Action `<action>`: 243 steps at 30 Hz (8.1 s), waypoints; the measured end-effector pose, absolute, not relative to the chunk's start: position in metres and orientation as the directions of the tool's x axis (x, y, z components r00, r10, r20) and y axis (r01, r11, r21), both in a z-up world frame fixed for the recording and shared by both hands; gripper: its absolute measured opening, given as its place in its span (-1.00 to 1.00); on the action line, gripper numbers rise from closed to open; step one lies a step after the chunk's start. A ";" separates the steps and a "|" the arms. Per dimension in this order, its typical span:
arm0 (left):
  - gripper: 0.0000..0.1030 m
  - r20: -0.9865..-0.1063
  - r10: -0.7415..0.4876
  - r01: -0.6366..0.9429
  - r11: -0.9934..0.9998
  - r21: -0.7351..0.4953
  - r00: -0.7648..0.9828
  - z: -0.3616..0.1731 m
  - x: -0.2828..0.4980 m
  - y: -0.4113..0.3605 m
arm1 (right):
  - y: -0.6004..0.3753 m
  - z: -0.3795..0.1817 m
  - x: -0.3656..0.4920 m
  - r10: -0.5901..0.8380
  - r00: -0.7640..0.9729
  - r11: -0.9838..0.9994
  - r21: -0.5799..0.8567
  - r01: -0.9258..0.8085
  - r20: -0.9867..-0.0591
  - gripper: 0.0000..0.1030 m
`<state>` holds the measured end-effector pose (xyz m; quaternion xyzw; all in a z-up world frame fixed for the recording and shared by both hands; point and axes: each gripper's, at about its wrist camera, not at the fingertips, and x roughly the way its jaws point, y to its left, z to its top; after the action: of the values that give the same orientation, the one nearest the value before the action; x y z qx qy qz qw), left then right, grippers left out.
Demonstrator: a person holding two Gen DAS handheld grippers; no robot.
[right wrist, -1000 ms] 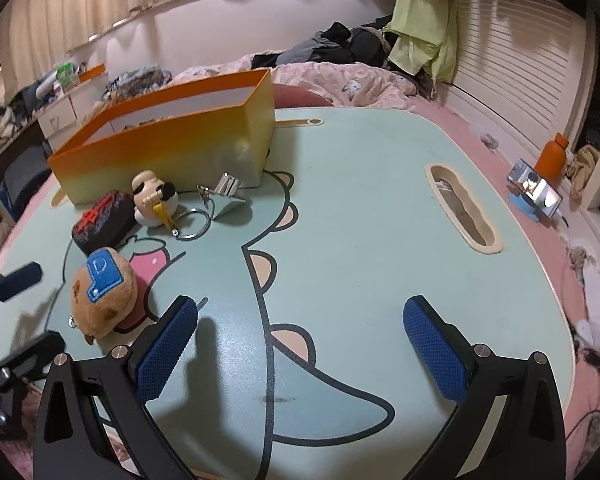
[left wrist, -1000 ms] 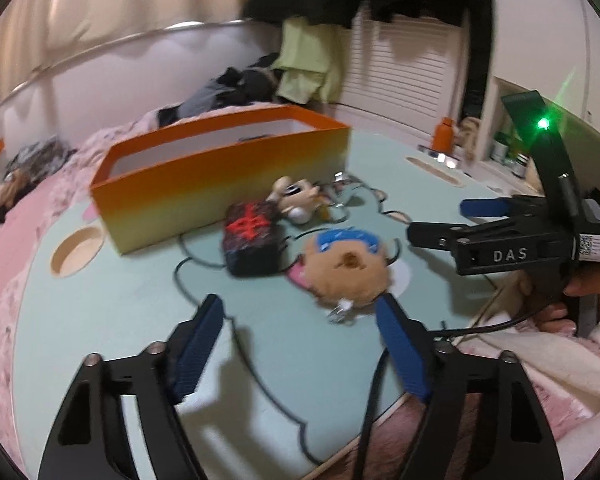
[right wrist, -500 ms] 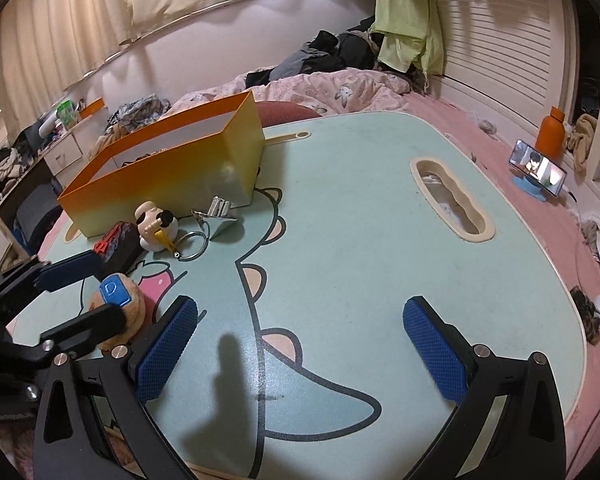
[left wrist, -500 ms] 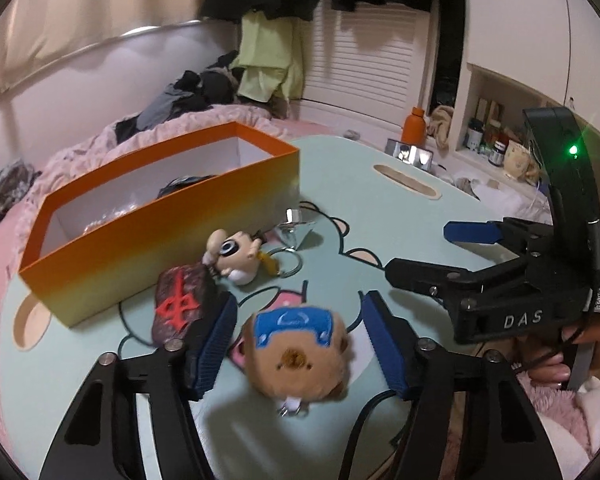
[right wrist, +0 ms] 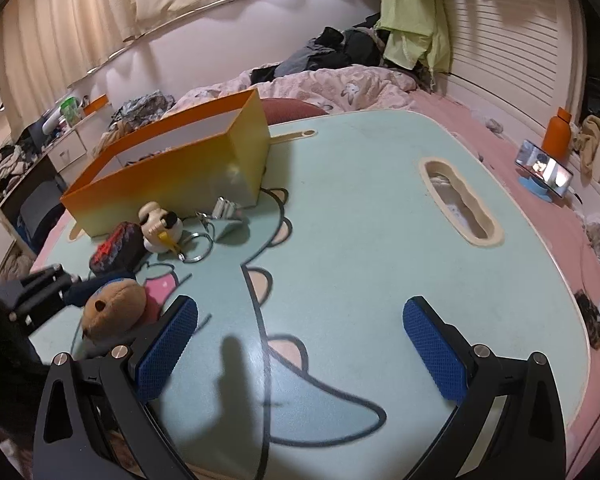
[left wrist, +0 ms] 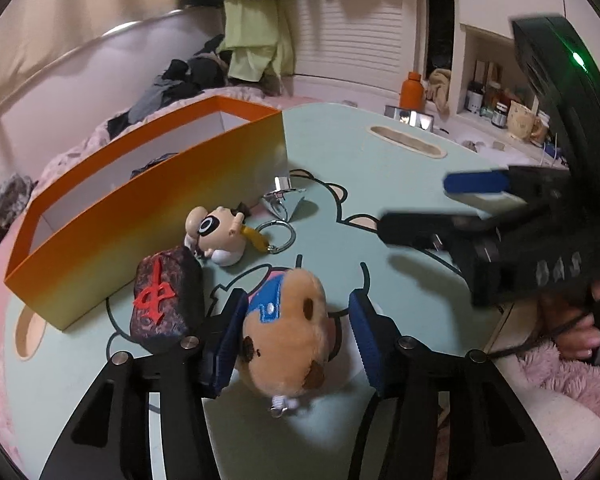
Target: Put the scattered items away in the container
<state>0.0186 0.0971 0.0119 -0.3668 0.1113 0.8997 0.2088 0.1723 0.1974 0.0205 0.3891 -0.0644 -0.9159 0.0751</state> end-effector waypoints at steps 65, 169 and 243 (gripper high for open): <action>-0.41 -0.717 0.256 -0.117 -0.964 -0.238 -0.649 0.060 -0.140 -0.028 | 0.094 0.073 0.025 -0.326 -0.589 -0.940 0.187 0.285 -0.739 -0.37; 0.99 -0.722 0.186 -0.236 -0.971 -0.032 -0.666 0.009 0.035 0.025 | 0.138 0.008 0.171 -0.110 -0.604 -0.981 -0.011 0.194 -0.790 0.99; -0.27 -0.682 0.221 -0.146 -0.975 -0.167 -0.697 0.076 -0.122 -0.029 | 0.083 0.079 0.036 -0.266 -0.619 -0.954 0.108 0.281 -0.739 -0.30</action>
<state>-0.1218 -0.0294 0.0763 -0.3761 -0.0499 0.9198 0.0999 0.0357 0.0826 0.0793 0.4091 0.0091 -0.8997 0.1518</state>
